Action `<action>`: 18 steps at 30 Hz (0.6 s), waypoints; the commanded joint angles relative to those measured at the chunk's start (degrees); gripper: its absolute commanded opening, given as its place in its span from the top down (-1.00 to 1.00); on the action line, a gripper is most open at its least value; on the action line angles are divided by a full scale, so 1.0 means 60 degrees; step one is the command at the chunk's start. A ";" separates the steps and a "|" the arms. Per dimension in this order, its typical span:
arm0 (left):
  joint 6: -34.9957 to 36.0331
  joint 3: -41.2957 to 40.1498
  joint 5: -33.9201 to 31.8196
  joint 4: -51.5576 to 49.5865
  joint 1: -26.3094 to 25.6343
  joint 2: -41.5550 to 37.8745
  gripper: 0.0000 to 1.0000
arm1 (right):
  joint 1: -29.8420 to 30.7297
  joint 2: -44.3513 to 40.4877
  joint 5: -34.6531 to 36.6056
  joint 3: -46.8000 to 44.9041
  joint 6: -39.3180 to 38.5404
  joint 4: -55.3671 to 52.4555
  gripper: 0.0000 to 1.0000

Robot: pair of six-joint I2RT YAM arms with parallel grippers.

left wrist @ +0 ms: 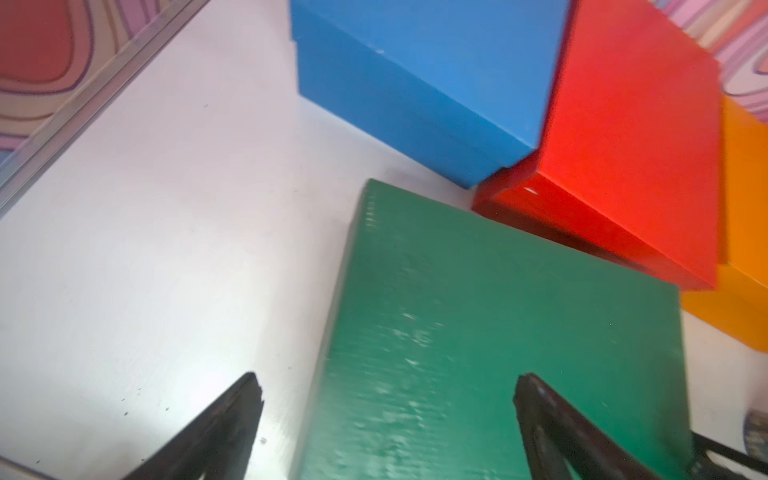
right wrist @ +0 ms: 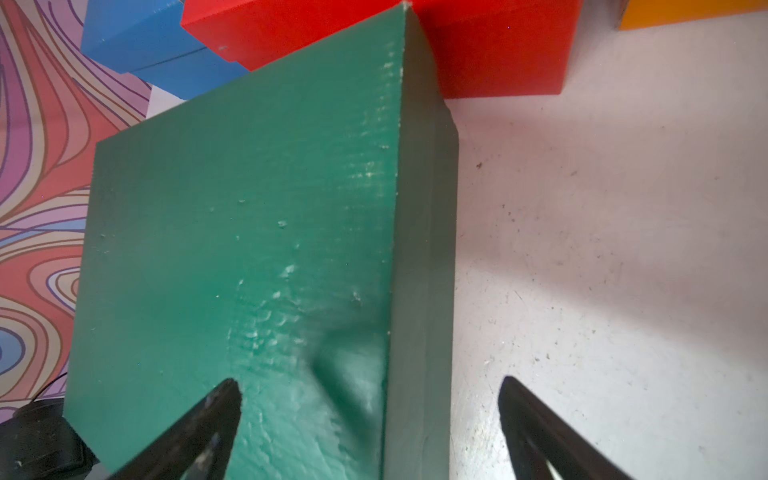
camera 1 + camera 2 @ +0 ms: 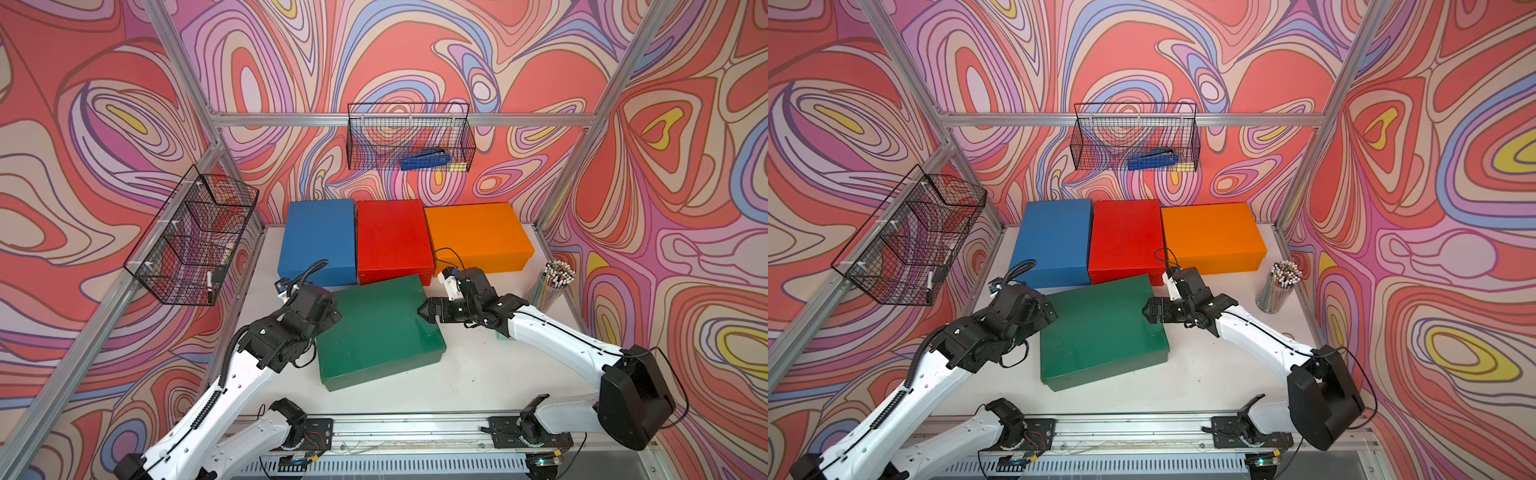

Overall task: Stack the shoeboxes
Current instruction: Pick up the shoebox from the center of the board.

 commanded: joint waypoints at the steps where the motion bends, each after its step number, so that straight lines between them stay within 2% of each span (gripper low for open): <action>1: 0.0436 -0.1216 0.2467 0.0320 0.1368 -0.0088 -1.00 | 0.0015 0.0272 -0.0306 0.0211 -0.0323 0.0433 -0.97; 3: 0.0408 -0.1836 0.3559 0.1140 0.1869 0.0088 -1.00 | 0.0001 0.0410 -0.0456 0.0152 -0.0323 0.0645 -0.97; 8: 0.0225 -0.2673 0.5061 0.3150 0.1931 0.0884 -0.96 | -0.0111 0.0808 -0.1125 -0.0075 -0.0155 0.1296 -0.97; 13: -0.0163 -0.3516 0.5838 0.4801 0.1931 0.1446 -0.91 | -0.0161 0.1318 -0.2433 -0.0552 0.0629 0.2715 -0.97; 18: -0.0424 -0.3958 0.6578 0.6088 0.1931 0.1971 -0.82 | -0.0161 0.1722 -0.3249 -0.0910 0.1348 0.3843 -0.96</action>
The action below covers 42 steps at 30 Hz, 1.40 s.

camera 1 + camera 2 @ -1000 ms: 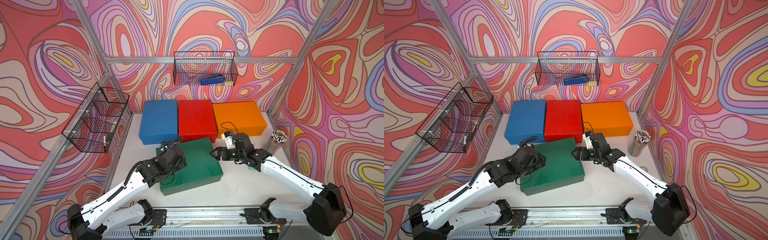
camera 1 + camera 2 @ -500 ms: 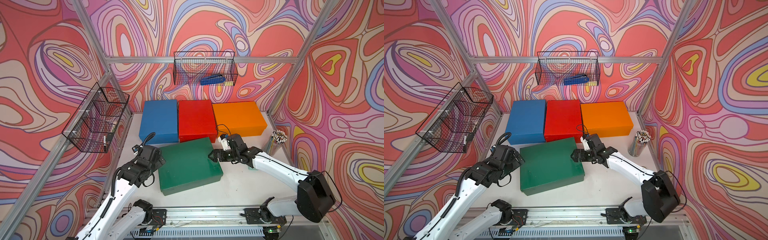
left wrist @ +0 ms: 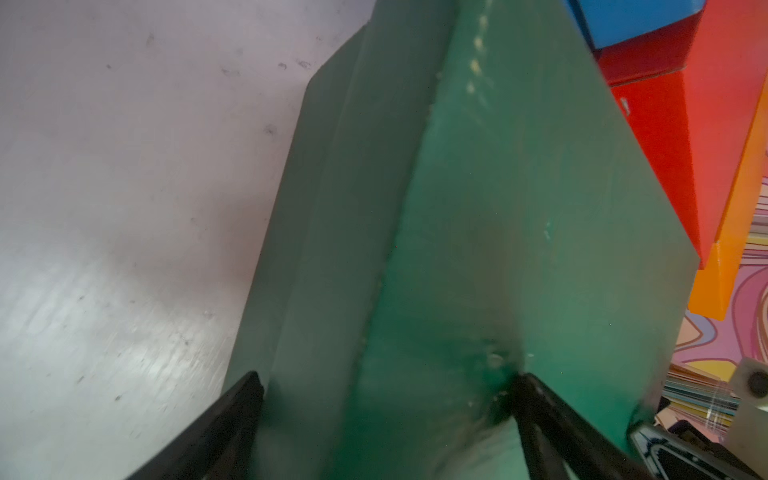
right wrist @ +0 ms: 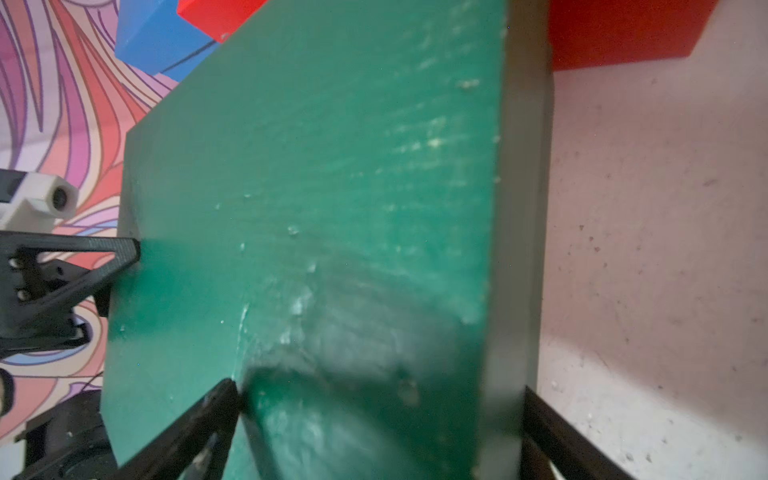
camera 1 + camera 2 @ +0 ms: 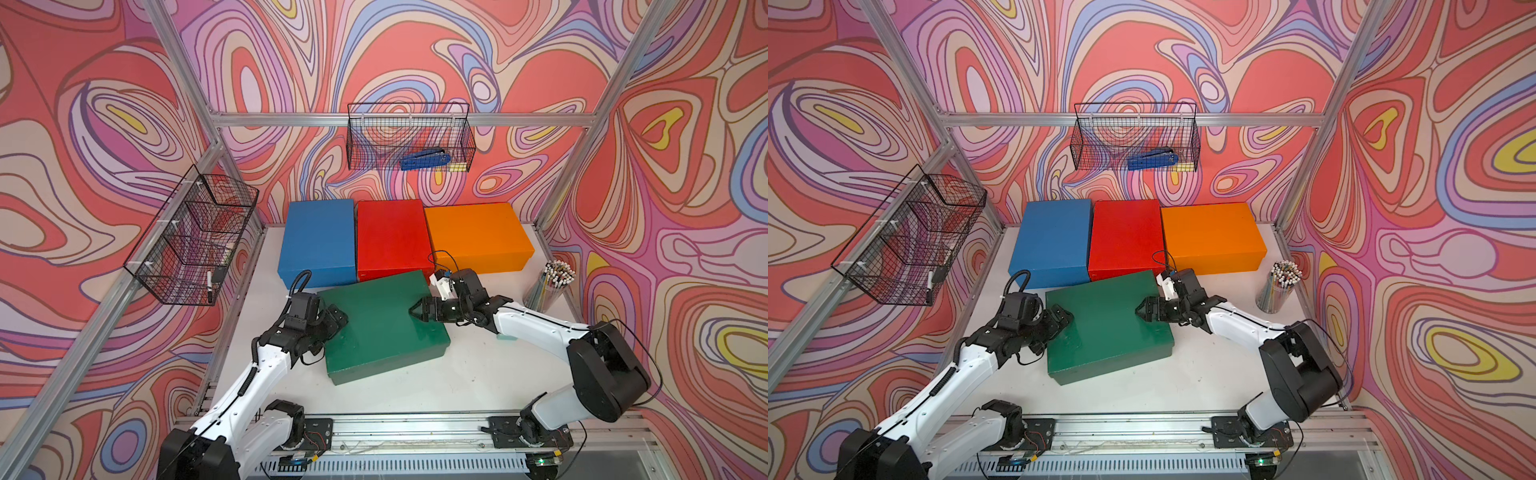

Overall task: Stack the shoeboxes
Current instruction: Pick up the shoebox from the center of the board.

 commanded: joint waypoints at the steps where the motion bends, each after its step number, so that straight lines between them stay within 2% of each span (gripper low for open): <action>1: -0.0426 -0.0587 0.1241 0.0819 -0.0156 0.0726 -0.80 | 0.0273 0.0382 -0.1660 -0.0336 0.0714 0.1321 -0.94; 6: -0.0475 -0.0244 0.1376 0.0758 -0.0370 0.0601 -0.67 | 0.0327 0.0233 -0.2167 -0.0409 0.1006 0.1632 -0.75; 8: -0.0462 0.0071 0.1225 0.0379 -0.0482 0.0345 -0.67 | 0.0532 0.0032 -0.2106 -0.0192 0.0811 0.1203 -0.63; 12: -0.0445 0.0725 0.0969 -0.0429 -0.0605 -0.0147 -0.69 | 0.1585 -0.0258 -0.1216 0.0958 -0.0476 -0.0855 -0.57; 19: -0.0693 0.1205 0.0956 -0.1041 -0.0858 -0.0978 -0.69 | 0.1938 -0.0674 -0.1414 0.1311 -0.0015 -0.0899 -0.50; 28: -0.0884 0.2155 0.0383 -0.1758 -0.0973 -0.2233 -0.72 | 0.2092 -0.0642 -0.1558 0.2685 -0.0366 -0.1587 -0.45; 32: -0.0486 0.3274 0.0269 -0.1520 -0.1005 -0.1806 -0.72 | 0.2093 -0.0448 -0.1565 0.3527 -0.0728 -0.1747 -0.43; 38: 0.0595 0.5313 -0.0204 -0.1392 -0.1004 -0.0164 -0.76 | 0.2019 0.0524 -0.1435 0.5056 -0.1684 -0.2027 -0.43; 42: 0.1363 0.6334 -0.0529 -0.1079 -0.0941 0.1037 -0.78 | 0.1586 0.1437 -0.1431 0.5712 -0.1864 -0.1693 -0.43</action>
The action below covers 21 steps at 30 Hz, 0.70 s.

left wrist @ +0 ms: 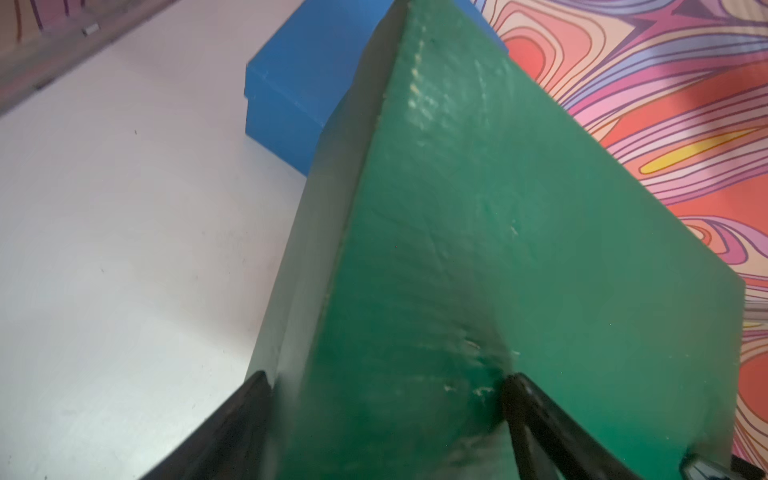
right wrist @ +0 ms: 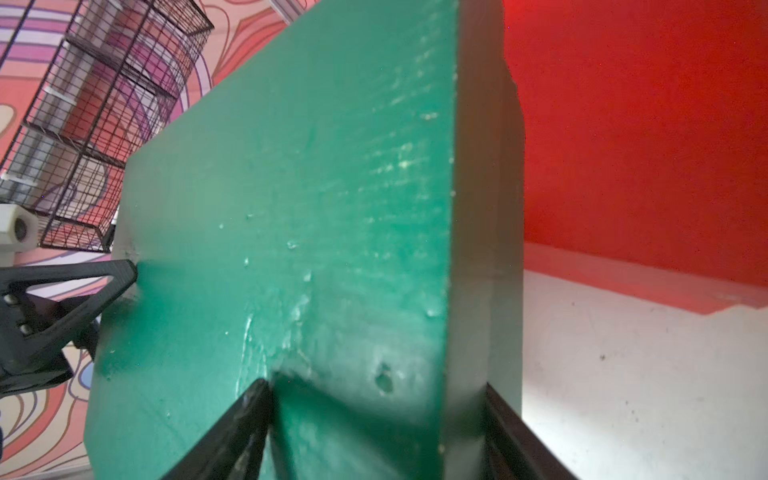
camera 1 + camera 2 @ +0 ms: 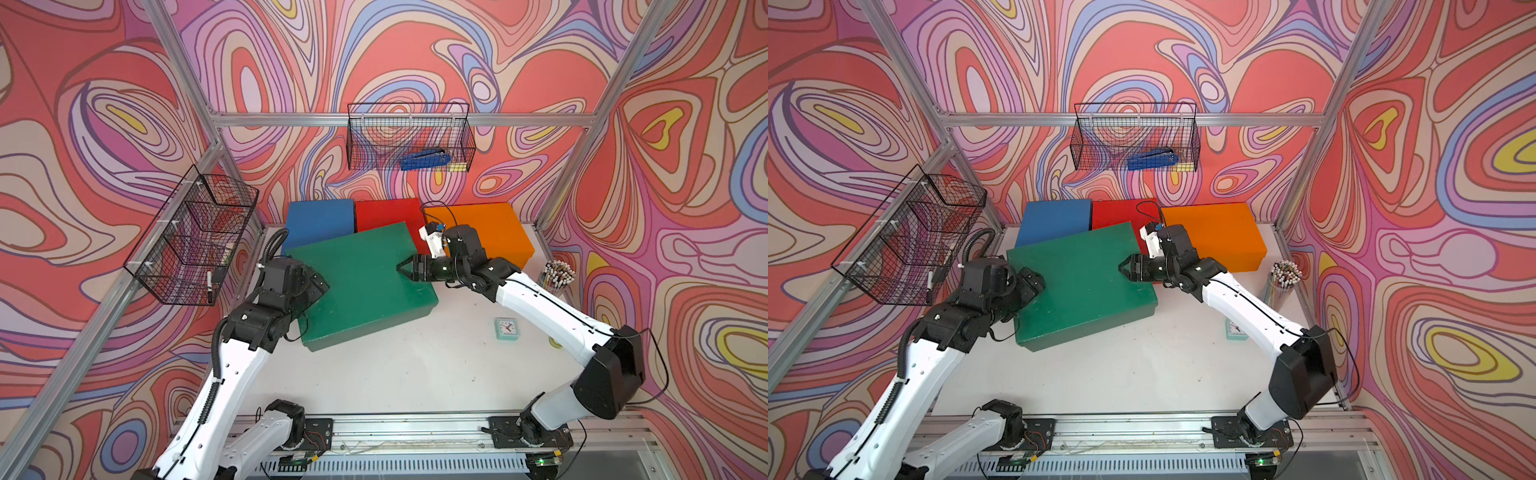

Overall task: Stack the shoeboxes
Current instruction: Pick up the shoebox from the center of the board.

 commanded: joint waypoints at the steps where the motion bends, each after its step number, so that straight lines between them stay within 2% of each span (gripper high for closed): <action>1: 0.0615 0.0938 0.2954 0.2785 -0.0538 0.1183 -0.78 | 0.0725 0.1125 -0.2370 0.0475 -0.1279 0.1189 -0.43; 6: 0.0989 0.2119 0.3617 0.3341 0.0123 0.3020 -0.77 | -0.0195 0.2558 -0.2739 0.1740 -0.0990 0.1489 -0.43; 12: 0.0518 0.3393 0.5122 0.4156 0.0798 0.5324 -0.73 | -0.0867 0.4662 -0.2871 0.4545 -0.1367 -0.0037 -0.52; 17: 0.0322 0.4378 0.5761 0.4355 0.0973 0.6684 -0.71 | -0.1360 0.5841 -0.2903 0.5895 -0.1069 -0.0115 -0.76; 21: 0.0322 0.4817 0.5789 0.4158 0.1117 0.7102 -0.75 | -0.1629 0.6233 -0.2754 0.6341 -0.0770 -0.0034 -0.94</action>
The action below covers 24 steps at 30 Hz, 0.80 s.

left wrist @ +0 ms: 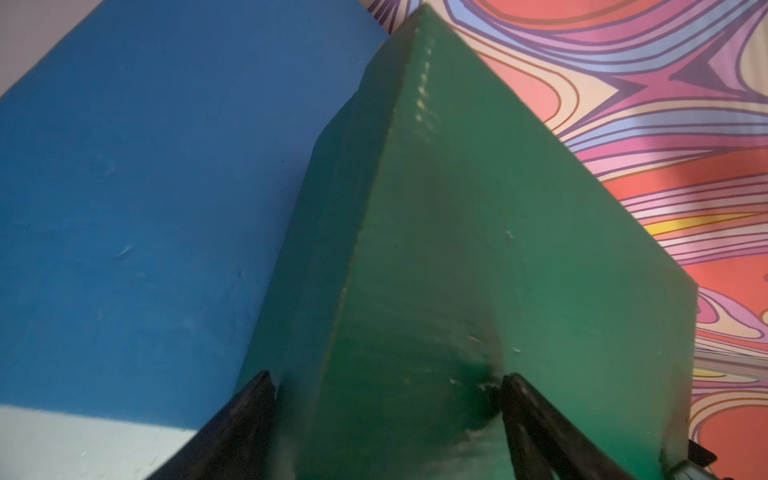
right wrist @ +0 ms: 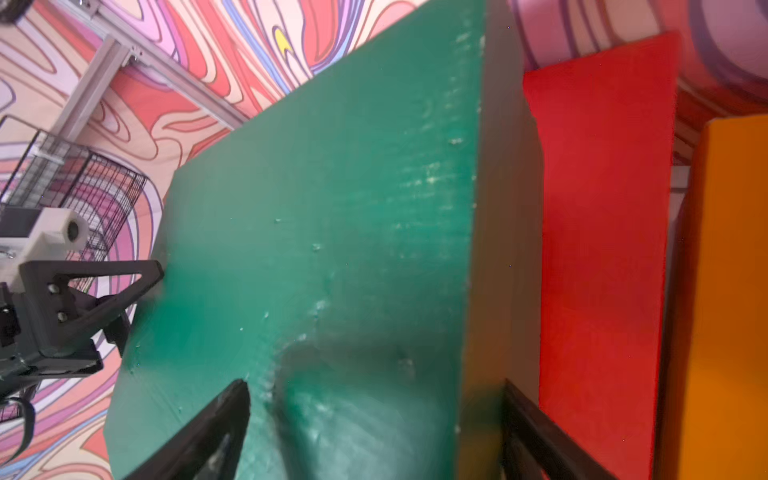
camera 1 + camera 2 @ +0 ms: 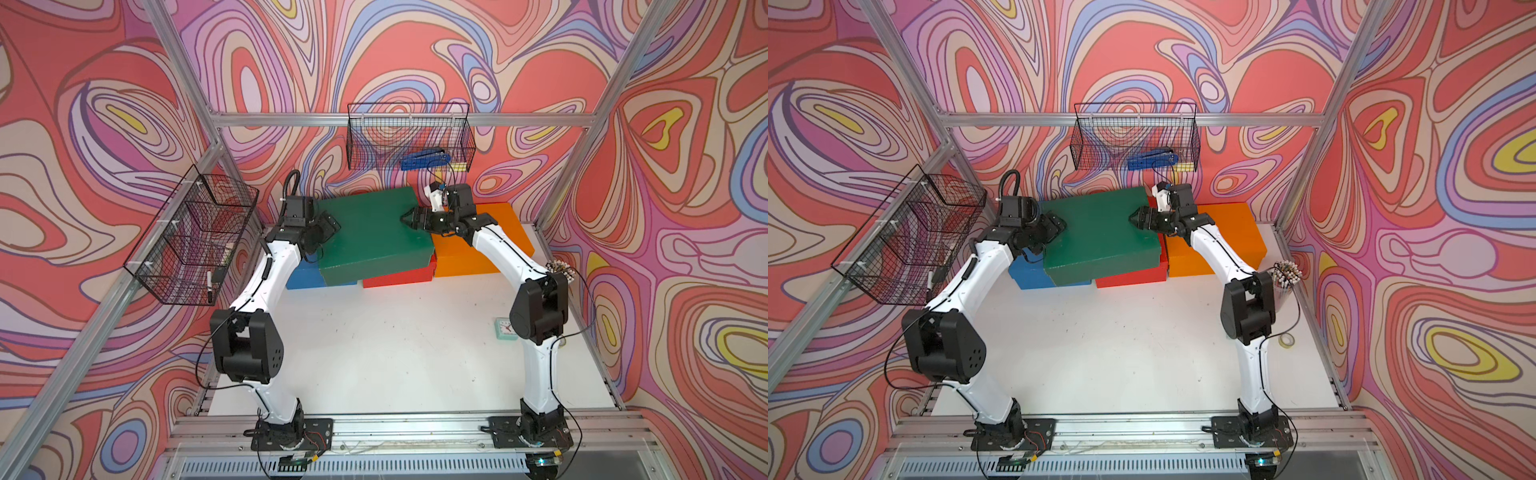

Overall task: Stack the shoeboxes
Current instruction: Place the shoebox at the shoebox.

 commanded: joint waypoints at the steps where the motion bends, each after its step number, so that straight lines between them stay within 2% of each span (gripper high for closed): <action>1: -0.0600 0.0558 0.2808 0.0886 -0.0594 0.0168 -0.77 | 0.0683 0.0624 -0.1272 0.0051 -0.0085 0.0382 -0.96; 5: -0.0323 0.0749 0.2291 0.0414 -0.0303 0.0106 -0.86 | 0.0265 0.0283 -0.0767 -0.0399 0.0244 0.0772 -0.97; 12: -0.0039 0.0842 0.1645 0.0032 0.0389 -0.0166 -0.89 | -0.0635 -0.0544 0.0014 -0.1122 0.0294 0.0654 -0.97; 15: 0.0248 0.1251 0.1236 -0.0417 0.0515 -0.0111 -1.00 | -0.0764 -0.0868 0.0576 -0.1277 -0.0036 0.0330 -0.97; 24: 0.0928 0.2234 0.0515 -0.0791 0.0548 -0.0051 -1.00 | -0.0860 -0.2042 0.1155 -0.2097 -0.0104 0.0024 -0.96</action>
